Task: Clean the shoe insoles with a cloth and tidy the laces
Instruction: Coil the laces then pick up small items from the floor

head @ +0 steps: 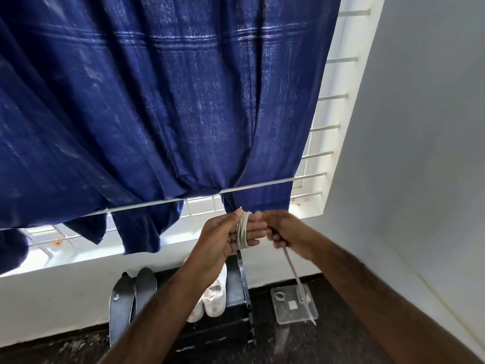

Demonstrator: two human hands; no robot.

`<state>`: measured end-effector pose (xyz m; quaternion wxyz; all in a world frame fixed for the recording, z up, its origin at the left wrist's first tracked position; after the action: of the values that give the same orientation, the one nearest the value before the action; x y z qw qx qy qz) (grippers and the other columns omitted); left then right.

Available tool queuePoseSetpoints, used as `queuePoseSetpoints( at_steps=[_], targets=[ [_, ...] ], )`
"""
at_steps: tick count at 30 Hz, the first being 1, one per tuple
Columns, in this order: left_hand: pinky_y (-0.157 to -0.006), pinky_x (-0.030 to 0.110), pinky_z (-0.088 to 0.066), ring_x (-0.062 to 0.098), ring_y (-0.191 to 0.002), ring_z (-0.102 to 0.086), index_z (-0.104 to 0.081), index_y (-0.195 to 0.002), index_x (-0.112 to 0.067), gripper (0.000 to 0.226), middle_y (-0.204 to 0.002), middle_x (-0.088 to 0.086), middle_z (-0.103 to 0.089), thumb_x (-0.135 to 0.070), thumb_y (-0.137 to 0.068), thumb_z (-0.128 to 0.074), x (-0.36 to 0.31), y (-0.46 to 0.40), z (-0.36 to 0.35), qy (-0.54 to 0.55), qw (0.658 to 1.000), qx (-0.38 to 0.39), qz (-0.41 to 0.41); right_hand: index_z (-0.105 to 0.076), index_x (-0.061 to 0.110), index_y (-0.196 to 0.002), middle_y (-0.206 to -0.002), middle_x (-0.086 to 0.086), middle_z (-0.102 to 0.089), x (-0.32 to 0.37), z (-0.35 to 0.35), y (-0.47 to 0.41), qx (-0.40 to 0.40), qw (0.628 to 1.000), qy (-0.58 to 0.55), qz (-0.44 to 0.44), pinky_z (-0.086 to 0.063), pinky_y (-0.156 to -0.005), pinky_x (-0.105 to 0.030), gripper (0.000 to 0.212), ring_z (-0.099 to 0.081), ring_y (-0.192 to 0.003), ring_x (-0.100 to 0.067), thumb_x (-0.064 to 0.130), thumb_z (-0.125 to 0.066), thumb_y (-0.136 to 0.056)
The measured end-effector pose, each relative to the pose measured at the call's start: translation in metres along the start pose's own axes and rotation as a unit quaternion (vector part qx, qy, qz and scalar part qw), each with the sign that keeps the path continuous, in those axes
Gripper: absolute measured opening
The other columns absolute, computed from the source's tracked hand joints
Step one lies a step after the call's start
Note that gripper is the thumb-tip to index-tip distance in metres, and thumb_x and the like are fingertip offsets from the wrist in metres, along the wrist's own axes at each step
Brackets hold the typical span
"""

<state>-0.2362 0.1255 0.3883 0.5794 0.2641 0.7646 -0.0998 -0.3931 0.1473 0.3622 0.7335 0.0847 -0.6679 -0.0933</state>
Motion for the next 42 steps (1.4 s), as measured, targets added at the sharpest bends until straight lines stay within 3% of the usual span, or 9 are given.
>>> queuePoseSetpoints(
  at_steps=[6,10,12,16,22,28,35,39,42],
  targets=[
    [-0.09,0.041,-0.06,0.033,-0.096,-0.075,-0.072,-0.108,0.001,0.034,-0.103,0.02,-0.076,-0.026,-0.103,-0.052,0.011,-0.002,0.0,-0.049,0.998,-0.042,0.005,-0.066,0.015,-0.081,-0.063,0.005,-0.057,0.061,-0.005,0.013,-0.039,0.991,0.092,0.091,-0.038,-0.05,-0.016,0.038,-0.047,-0.052,-0.004,0.031,-0.046,-0.109],
    [-0.08,0.035,-0.061,0.028,-0.079,-0.074,-0.077,-0.085,-0.008,0.031,-0.081,0.015,-0.076,-0.024,-0.102,-0.055,0.006,-0.003,0.003,-0.046,0.993,-0.099,-0.046,-0.07,0.01,-0.095,-0.058,0.005,-0.048,0.048,-0.034,0.031,-0.032,0.989,0.049,0.135,-0.029,-0.045,-0.015,0.025,-0.037,-0.05,-0.005,0.02,-0.051,-0.107],
    [-0.076,0.029,-0.062,0.023,-0.079,-0.075,-0.074,-0.092,-0.003,0.031,-0.08,0.011,-0.076,-0.02,-0.104,-0.051,0.004,-0.003,0.006,0.002,0.993,-0.107,-0.051,-0.069,0.005,-0.093,-0.057,0.004,-0.045,0.036,-0.042,0.036,-0.029,0.988,0.037,0.149,-0.03,-0.045,-0.013,0.025,-0.034,-0.047,-0.003,0.016,-0.051,-0.107],
    [-0.077,0.027,-0.061,0.028,-0.102,-0.074,-0.066,-0.115,0.005,0.036,-0.109,0.02,-0.075,-0.022,-0.106,-0.043,0.002,-0.003,0.007,0.107,0.99,-0.082,-0.029,-0.071,0.014,-0.091,-0.06,0.002,-0.045,-0.004,-0.055,0.042,0.043,0.996,-0.008,0.083,-0.028,-0.046,-0.014,0.029,-0.033,-0.047,-0.002,0.026,-0.051,-0.108],
    [-0.069,0.029,-0.061,0.022,-0.074,-0.074,-0.069,-0.103,0.003,0.036,-0.092,0.019,-0.076,-0.023,-0.104,-0.044,-0.002,-0.003,0.002,0.098,0.993,-0.048,-0.05,-0.06,0.016,-0.086,-0.063,0.007,-0.046,-0.036,-0.03,0.024,0.049,0.996,-0.061,-0.033,-0.027,-0.047,-0.019,0.03,-0.032,-0.052,-0.007,0.035,-0.049,-0.107],
    [-0.077,0.034,-0.06,0.026,-0.078,-0.075,-0.072,-0.104,0.001,0.036,-0.095,0.021,-0.077,-0.024,-0.105,-0.045,0.01,0.002,-0.004,-0.046,0.999,-0.013,-0.023,-0.058,0.017,-0.076,-0.058,0.006,-0.05,0.037,0.009,0.008,-0.055,0.996,0.057,0.049,-0.034,-0.051,-0.019,0.038,-0.041,-0.051,-0.006,0.037,-0.049,-0.107],
    [-0.083,0.035,-0.061,0.026,-0.086,-0.075,-0.071,-0.101,0.006,0.034,-0.092,0.015,-0.077,-0.022,-0.103,-0.053,0.005,-0.002,0.004,-0.023,0.991,-0.104,-0.078,-0.069,0.013,-0.083,-0.053,0.013,-0.045,0.043,-0.038,0.039,-0.05,0.985,0.07,0.149,-0.031,-0.048,-0.015,0.031,-0.036,-0.05,-0.003,0.022,-0.051,-0.107],
    [-0.084,0.031,-0.061,0.027,-0.1,-0.074,-0.068,-0.112,0.005,0.035,-0.105,0.019,-0.076,-0.022,-0.105,-0.046,0.002,-0.004,0.008,0.104,0.99,-0.087,-0.042,-0.072,0.005,-0.095,-0.062,0.003,-0.043,-0.012,-0.063,0.046,0.013,0.996,-0.005,0.083,-0.03,-0.049,-0.016,0.033,-0.034,-0.052,-0.004,0.029,-0.053,-0.106],
    [-0.073,0.029,-0.062,0.024,-0.082,-0.076,-0.068,-0.103,0.004,0.036,-0.093,0.018,-0.077,-0.021,-0.106,-0.042,0.003,-0.004,0.009,0.133,0.989,-0.056,-0.033,-0.07,0.014,-0.09,-0.065,0.003,-0.043,-0.036,-0.055,0.037,0.019,0.998,-0.062,0.018,-0.03,-0.049,-0.017,0.031,-0.033,-0.051,-0.004,0.038,-0.057,-0.102]
  ],
)
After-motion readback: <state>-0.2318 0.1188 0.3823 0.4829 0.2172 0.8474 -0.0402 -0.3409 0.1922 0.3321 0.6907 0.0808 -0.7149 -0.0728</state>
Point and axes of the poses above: each hand's wrist, its own y-axis away from the middle knuckle, its own z-axis out of the back of the hand, x = y × z, the point moved 4 cm from there along -y, towards the middle knuckle
